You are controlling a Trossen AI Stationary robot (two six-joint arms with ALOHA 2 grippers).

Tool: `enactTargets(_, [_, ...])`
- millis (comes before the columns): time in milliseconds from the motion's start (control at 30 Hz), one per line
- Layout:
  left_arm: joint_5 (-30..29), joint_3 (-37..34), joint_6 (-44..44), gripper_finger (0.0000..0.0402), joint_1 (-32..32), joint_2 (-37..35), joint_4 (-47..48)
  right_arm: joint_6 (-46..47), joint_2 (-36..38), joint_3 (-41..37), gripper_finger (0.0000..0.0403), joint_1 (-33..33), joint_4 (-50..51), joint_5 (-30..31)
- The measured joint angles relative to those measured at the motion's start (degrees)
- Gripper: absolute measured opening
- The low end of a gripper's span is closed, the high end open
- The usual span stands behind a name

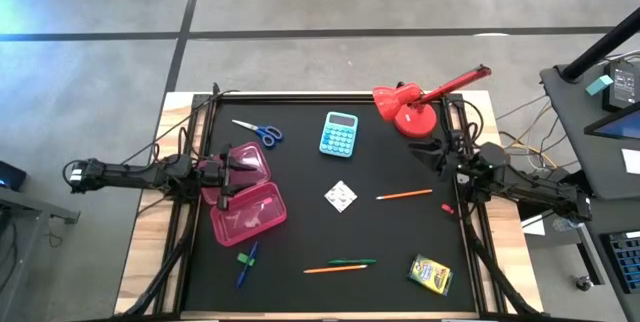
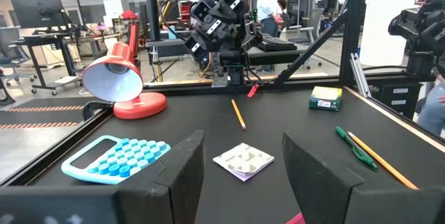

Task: Pack school essentials
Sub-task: Put the top orange pencil into the red supply box

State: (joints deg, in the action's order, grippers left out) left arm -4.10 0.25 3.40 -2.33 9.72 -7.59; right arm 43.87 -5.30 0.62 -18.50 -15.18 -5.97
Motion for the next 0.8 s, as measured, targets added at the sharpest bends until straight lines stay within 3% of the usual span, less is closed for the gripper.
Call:
enactTargets(333, [0.0, 0.0, 0.0, 0.0176, 0.0, 0.0, 0.0, 2.2, -0.2, 0.2, 0.0215, 0.0, -1.0, 3.0])
enactTargets(467, [0.0, 0.0, 0.0, 0.0176, 0.0, 0.0, 0.0, 1.7, -1.4, 3.9, 0.0215, 0.0, 0.9, 3.0])
enactTargets(567, [0.0, 0.0, 0.0, 0.0176, 0.0, 0.0, 0.0, -0.2, -3.2, 9.0, 0.0215, 0.0, 7.9, 3.0])
enactTargets(800, [0.0, 0.0, 0.0, 0.0176, 0.0, 0.0, 0.0, -5.0, -14.3, 24.5, 0.0215, 0.0, 36.3, 7.4])
